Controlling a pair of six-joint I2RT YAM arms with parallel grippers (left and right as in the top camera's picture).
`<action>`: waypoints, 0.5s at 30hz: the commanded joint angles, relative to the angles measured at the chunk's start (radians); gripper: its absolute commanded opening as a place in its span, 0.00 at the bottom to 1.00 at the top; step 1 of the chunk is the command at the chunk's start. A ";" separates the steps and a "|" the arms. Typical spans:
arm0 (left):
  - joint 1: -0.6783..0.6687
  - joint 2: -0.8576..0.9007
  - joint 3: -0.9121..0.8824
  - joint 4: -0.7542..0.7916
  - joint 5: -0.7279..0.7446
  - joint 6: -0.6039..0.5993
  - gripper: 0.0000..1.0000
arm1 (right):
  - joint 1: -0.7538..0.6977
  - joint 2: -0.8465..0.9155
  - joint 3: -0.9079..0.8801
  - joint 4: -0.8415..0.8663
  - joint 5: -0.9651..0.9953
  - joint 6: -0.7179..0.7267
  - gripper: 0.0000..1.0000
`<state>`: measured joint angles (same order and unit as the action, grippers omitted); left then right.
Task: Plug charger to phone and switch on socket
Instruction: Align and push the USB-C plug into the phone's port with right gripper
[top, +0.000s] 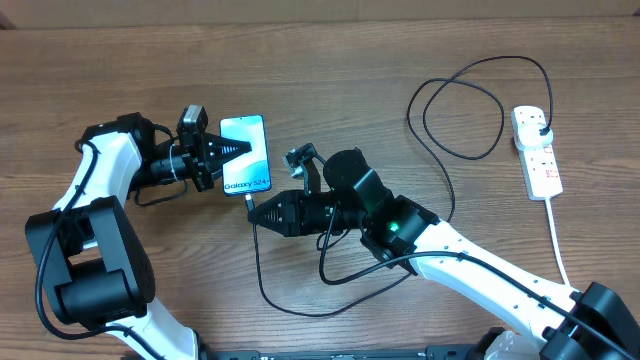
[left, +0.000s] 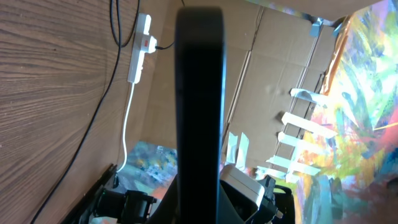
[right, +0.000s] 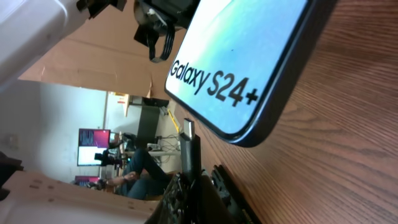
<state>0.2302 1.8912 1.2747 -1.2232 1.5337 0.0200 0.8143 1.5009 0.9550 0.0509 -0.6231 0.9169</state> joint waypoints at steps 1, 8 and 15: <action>-0.003 -0.003 0.015 -0.003 0.047 -0.017 0.04 | 0.008 0.003 0.000 0.010 0.021 0.023 0.04; -0.003 -0.003 0.015 -0.003 0.048 -0.017 0.04 | 0.008 0.003 0.000 0.008 0.032 0.050 0.04; -0.003 -0.003 0.015 -0.004 0.047 -0.017 0.04 | 0.008 0.005 0.000 0.008 0.032 0.052 0.04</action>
<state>0.2302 1.8908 1.2747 -1.2232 1.5337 0.0166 0.8143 1.5009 0.9550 0.0513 -0.6094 0.9604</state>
